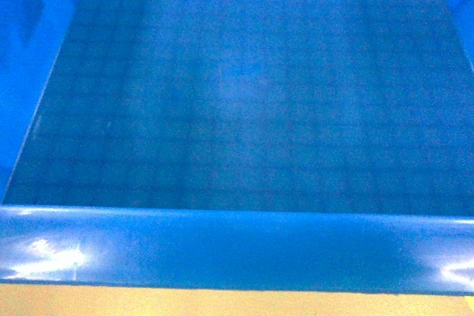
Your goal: Place box next to blue box on left shelf
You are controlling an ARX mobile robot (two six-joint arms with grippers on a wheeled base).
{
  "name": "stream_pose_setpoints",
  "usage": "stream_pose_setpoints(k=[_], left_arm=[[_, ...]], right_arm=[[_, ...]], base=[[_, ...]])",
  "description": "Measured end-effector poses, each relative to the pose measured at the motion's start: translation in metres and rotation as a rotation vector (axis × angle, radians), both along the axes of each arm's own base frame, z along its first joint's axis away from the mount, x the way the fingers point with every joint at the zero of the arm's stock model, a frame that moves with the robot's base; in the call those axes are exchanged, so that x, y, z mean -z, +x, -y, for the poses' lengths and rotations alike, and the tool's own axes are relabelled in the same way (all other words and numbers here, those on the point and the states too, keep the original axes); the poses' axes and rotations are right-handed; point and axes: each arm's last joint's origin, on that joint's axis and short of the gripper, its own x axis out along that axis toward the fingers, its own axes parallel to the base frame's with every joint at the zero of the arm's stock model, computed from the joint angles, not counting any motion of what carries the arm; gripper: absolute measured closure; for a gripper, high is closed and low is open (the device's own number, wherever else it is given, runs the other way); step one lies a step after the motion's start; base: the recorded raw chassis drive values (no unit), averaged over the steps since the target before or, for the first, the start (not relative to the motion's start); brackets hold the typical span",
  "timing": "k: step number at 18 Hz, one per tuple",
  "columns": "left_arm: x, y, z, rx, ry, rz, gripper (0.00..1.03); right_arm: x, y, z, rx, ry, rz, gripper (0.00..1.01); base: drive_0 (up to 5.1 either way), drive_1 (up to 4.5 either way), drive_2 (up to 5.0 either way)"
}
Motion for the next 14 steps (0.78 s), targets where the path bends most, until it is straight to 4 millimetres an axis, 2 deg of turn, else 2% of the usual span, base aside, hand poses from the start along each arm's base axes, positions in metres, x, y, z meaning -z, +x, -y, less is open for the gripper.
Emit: stream_pose_setpoints(k=[14], left_arm=[[-0.0003,0.0,0.0,0.0,-0.001,0.003,0.91]], right_arm=[[0.0001,0.0,0.0,0.0,0.0,0.0,0.9]], base=[[0.1,4.14,-4.0]])
